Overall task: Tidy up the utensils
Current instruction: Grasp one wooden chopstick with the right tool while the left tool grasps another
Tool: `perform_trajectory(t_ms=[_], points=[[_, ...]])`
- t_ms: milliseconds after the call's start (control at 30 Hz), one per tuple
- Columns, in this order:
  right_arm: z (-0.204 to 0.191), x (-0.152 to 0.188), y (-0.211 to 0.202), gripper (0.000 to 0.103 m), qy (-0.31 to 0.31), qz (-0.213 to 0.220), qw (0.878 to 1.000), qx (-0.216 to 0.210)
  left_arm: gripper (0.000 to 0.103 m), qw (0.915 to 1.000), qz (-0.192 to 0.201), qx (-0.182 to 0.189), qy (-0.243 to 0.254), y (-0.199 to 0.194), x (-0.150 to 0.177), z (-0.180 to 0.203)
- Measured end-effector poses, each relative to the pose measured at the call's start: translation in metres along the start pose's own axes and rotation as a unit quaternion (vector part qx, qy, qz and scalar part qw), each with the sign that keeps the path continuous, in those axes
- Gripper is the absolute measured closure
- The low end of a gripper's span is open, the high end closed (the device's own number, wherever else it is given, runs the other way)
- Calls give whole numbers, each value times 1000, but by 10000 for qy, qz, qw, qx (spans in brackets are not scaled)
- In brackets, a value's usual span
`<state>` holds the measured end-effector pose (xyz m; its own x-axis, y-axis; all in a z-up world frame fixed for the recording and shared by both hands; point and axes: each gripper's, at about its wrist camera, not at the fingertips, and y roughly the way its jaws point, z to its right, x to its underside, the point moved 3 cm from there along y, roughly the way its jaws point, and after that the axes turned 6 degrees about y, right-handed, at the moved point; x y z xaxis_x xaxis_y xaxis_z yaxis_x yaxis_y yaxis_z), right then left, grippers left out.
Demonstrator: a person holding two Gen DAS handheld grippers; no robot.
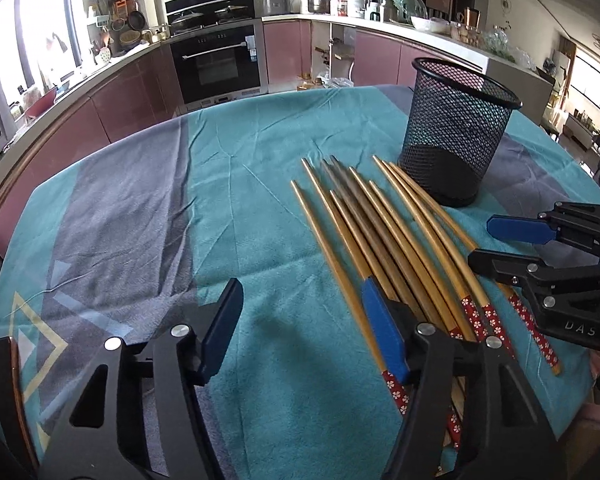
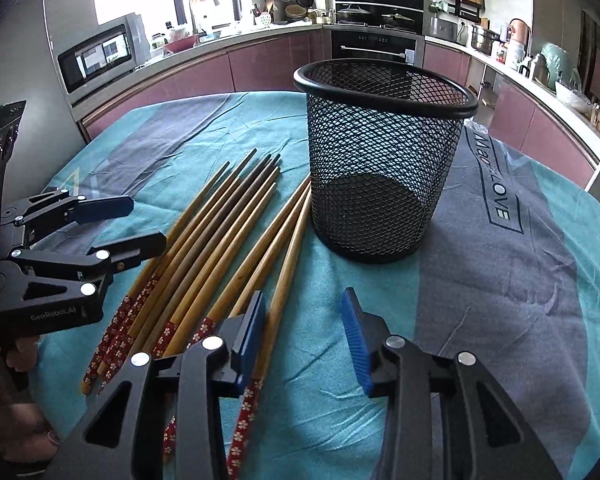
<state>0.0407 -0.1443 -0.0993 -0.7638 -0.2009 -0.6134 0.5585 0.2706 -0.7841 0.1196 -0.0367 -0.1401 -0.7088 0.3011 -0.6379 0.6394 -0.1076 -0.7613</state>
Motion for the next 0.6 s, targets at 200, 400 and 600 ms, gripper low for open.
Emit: perform_trajectory(t_ms=[200,400,600], points=[[3,-10,7,85,45,-49,9999,-129,62,9997,-172,180,69,14,-9,7],[10,-14,10,97,333,-94,9981,-514,86,9991,-194,363,-135,28,-19,7],[11,-17,-6,97,369,76,9964,-763,95,9979,-108,474,-432,24,-17,4]])
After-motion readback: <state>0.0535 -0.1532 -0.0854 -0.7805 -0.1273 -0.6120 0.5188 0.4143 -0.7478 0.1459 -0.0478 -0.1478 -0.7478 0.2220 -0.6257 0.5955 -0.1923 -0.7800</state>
